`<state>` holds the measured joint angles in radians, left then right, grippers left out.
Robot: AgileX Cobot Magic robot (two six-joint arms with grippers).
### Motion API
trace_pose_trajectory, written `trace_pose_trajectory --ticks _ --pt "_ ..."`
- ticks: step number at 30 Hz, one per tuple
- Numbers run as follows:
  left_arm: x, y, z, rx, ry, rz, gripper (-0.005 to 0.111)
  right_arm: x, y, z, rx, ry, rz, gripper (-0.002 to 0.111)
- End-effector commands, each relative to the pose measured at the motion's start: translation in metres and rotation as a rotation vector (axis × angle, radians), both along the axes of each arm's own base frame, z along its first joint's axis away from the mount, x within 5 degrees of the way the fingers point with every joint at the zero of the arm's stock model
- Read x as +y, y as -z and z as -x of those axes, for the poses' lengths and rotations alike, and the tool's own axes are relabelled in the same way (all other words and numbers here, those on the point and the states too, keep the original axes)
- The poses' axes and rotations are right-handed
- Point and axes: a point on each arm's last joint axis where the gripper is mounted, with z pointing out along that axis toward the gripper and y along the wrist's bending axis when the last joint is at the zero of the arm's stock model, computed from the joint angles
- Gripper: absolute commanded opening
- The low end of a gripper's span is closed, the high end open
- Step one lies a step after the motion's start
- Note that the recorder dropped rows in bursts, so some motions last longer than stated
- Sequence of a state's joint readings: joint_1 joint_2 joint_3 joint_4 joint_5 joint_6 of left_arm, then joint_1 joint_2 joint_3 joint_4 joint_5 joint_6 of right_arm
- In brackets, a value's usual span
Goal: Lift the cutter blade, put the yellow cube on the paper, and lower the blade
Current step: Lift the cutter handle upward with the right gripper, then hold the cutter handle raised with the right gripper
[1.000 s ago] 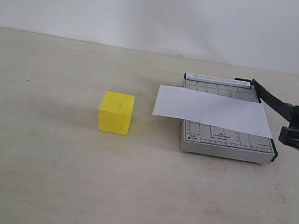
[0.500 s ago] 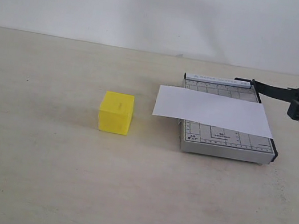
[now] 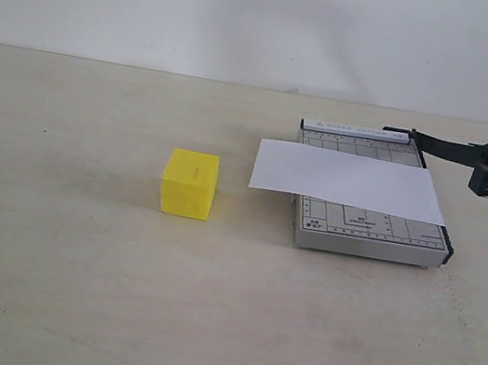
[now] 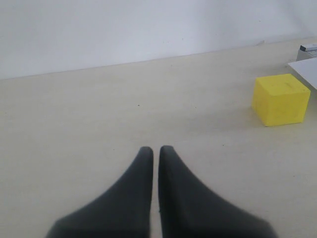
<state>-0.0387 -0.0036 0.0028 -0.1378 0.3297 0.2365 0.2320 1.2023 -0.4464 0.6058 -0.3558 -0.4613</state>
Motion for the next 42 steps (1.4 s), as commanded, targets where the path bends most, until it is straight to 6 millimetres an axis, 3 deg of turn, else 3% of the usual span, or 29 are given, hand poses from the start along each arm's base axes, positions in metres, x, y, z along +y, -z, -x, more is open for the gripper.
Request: trace_pose_trajectory --ticks 1,5,8,16,30,33,36,42 --pt "0.000 -0.002 0.000 -0.017 0.004 -0.005 0.005 0.001 -0.007 0.002 -0.016 -0.025 0.018 0.014" --pt "0.000 -0.002 0.000 -0.017 0.004 -0.005 0.005 0.001 -0.007 0.002 -0.011 -0.028 0.018 0.035" --pt "0.000 -0.002 0.000 -0.017 0.004 -0.005 0.005 0.001 -0.009 0.003 -0.018 -0.028 0.017 0.041" --pt "0.000 -0.002 0.000 -0.017 0.004 -0.005 0.005 0.002 -0.031 0.024 -0.060 -0.100 0.017 0.042" --pt "0.000 -0.002 0.000 -0.017 0.004 -0.005 0.005 0.003 -0.077 0.112 -0.171 -0.327 -0.041 0.042" --pt "0.000 -0.002 0.000 -0.017 0.004 -0.005 0.005 -0.001 -0.081 0.127 -0.204 -0.337 -0.006 0.032" --pt "0.000 -0.002 0.000 -0.017 0.004 -0.005 0.005 -0.007 -0.078 0.137 -0.184 -0.325 0.105 0.003" --pt "0.000 -0.002 0.000 -0.017 0.004 -0.005 0.005 -0.030 -0.054 0.142 0.084 -0.205 0.378 0.000"
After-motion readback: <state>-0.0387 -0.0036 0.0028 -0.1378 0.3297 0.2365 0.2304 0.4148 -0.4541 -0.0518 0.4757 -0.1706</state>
